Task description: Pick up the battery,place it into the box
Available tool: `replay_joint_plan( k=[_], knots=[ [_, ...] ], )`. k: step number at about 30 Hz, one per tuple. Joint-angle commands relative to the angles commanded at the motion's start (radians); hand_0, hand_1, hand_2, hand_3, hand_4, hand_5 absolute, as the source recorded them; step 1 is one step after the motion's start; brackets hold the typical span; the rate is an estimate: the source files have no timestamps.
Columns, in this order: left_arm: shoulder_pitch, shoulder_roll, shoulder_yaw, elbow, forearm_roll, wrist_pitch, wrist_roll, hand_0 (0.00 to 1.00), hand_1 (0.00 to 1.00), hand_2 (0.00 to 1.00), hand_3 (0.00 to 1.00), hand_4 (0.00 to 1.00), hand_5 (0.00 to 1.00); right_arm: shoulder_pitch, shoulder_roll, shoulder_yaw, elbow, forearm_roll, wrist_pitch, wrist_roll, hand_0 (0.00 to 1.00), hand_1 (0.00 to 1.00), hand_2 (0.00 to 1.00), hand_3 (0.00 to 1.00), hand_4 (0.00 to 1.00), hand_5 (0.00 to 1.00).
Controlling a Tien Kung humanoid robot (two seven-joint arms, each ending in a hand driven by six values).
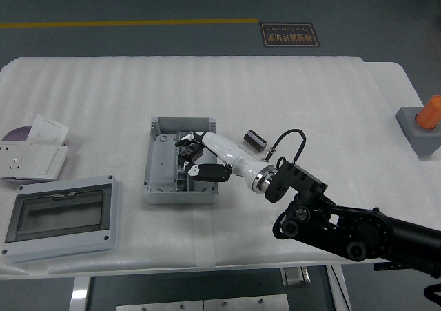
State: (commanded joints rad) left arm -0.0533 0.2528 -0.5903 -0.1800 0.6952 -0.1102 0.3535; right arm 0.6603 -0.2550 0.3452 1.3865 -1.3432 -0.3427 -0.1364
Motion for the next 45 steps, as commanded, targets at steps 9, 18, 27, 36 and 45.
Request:
replay_joint_plan(
  k=[9, 18, 27, 36, 45],
  knots=[
    [0.000, 0.000, -0.006, 0.000, 0.006, -0.002, 0.001, 0.656, 0.672, 0.604, 0.616, 0.562, 0.660, -0.001, 0.002, -0.003, -0.004, -0.005, 0.015, -0.012, 0.932, 0.856, 0.852, 0.846, 0.516, 0.335],
    [-0.001, -0.003, -0.006, 0.000, 0.005, -0.003, 0.000, 0.656, 0.672, 0.597, 0.611, 0.557, 0.654, -0.013, -0.022, 0.090, -0.031, -0.119, 0.014, -0.036, 0.940, 0.863, 0.854, 0.861, 0.535, 0.349],
    [0.001, -0.003, -0.006, 0.000, 0.005, -0.002, 0.002, 0.656, 0.672, 0.594, 0.610, 0.555, 0.650, 0.014, -0.084, 0.166, -0.140, -0.376, 0.098, -0.168, 0.945, 0.863, 0.853, 0.867, 0.552, 0.359],
    [-0.001, -0.004, -0.005, 0.000, 0.005, -0.003, 0.001, 0.655, 0.672, 0.591, 0.606, 0.530, 0.633, 0.030, -0.053, 0.106, -0.246, -0.374, 0.127, -0.187, 0.933, 0.839, 0.854, 0.867, 0.565, 0.372],
    [-0.002, -0.003, -0.002, 0.000, 0.004, -0.004, 0.000, 0.655, 0.672, 0.588, 0.604, 0.523, 0.628, 0.046, -0.027, 0.054, -0.311, -0.340, 0.121, -0.183, 0.903, 0.820, 0.853, 0.867, 0.591, 0.389]
  ],
)
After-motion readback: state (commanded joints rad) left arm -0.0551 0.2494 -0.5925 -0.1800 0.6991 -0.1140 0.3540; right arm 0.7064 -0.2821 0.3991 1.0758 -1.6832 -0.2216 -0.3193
